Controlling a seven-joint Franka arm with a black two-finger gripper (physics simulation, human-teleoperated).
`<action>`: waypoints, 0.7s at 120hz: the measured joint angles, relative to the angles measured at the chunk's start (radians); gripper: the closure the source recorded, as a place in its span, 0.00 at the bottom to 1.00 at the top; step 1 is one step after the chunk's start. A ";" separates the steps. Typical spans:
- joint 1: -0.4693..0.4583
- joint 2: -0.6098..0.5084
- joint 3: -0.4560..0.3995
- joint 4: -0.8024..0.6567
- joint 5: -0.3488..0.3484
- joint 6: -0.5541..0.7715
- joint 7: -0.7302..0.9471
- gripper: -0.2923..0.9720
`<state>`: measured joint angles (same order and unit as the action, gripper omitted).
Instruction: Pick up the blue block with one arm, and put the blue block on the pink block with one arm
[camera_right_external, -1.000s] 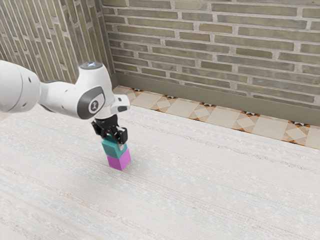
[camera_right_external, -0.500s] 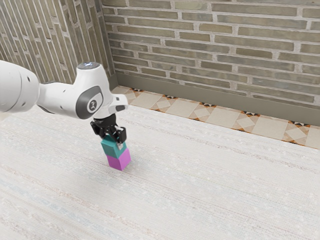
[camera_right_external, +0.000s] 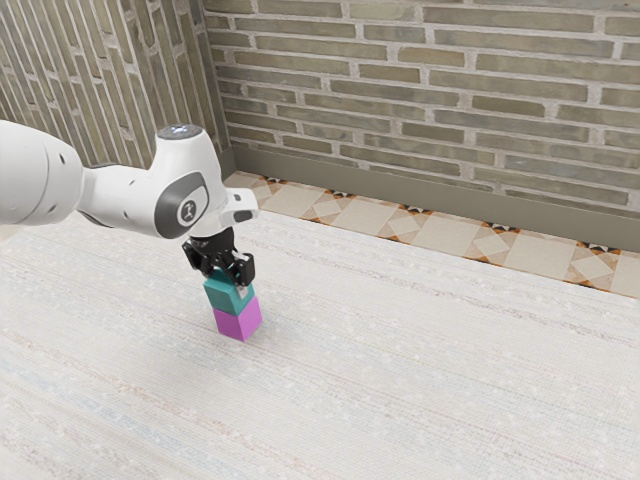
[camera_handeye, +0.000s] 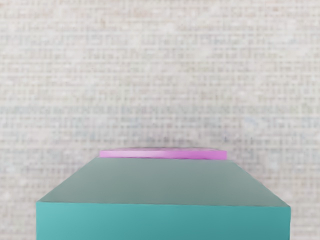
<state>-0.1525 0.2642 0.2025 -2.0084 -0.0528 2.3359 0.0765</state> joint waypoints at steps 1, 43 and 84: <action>0.000 0.000 0.000 0.000 0.000 0.000 0.000 0.44; -0.002 -0.003 0.000 0.002 -0.002 -0.002 -0.002 0.32; 0.088 -0.176 0.033 0.424 -0.068 -0.367 0.000 0.27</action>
<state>-0.0643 0.0881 0.2359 -1.5847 -0.1210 1.9694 0.0765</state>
